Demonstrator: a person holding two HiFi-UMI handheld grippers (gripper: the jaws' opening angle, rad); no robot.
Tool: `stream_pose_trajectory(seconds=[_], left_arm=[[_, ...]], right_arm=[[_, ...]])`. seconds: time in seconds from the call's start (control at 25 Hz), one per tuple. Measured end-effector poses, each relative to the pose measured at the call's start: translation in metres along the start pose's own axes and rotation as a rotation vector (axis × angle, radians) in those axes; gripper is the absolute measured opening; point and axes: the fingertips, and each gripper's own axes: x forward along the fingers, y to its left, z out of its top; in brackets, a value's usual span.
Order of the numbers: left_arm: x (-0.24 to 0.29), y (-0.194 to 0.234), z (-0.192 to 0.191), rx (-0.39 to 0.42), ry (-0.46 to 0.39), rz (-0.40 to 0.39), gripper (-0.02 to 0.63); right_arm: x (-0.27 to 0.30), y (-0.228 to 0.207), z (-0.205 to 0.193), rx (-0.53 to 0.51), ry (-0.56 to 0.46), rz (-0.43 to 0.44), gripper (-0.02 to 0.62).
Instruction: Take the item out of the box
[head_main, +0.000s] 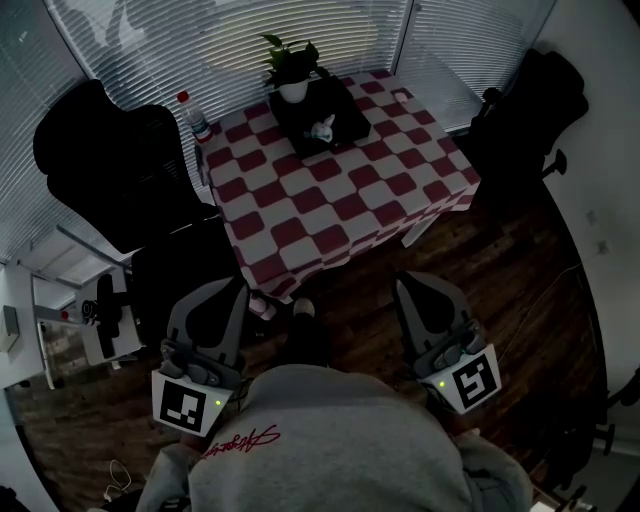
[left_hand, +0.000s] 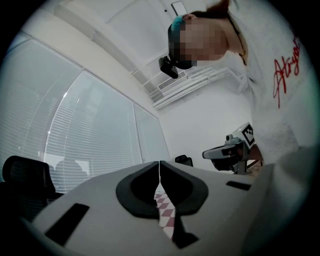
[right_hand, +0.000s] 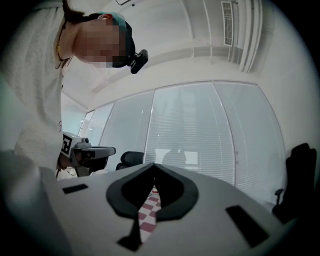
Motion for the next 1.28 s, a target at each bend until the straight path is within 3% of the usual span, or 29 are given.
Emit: stream_pose_trajectory(seconds=[0.72,1.28], left_arm=[[0.076,0.040,-0.025,-0.001,-0.014,-0.062,0.017],[0.125,0.097,-0.044,-0.004,-0.016,-0.078,0.018]], right_arm=[[0.045,-0.063,-0.018,-0.009,0.023,-0.066,0.011],[0.113,-0.099,-0.022,-0.020,0.015,-0.069,0.011]])
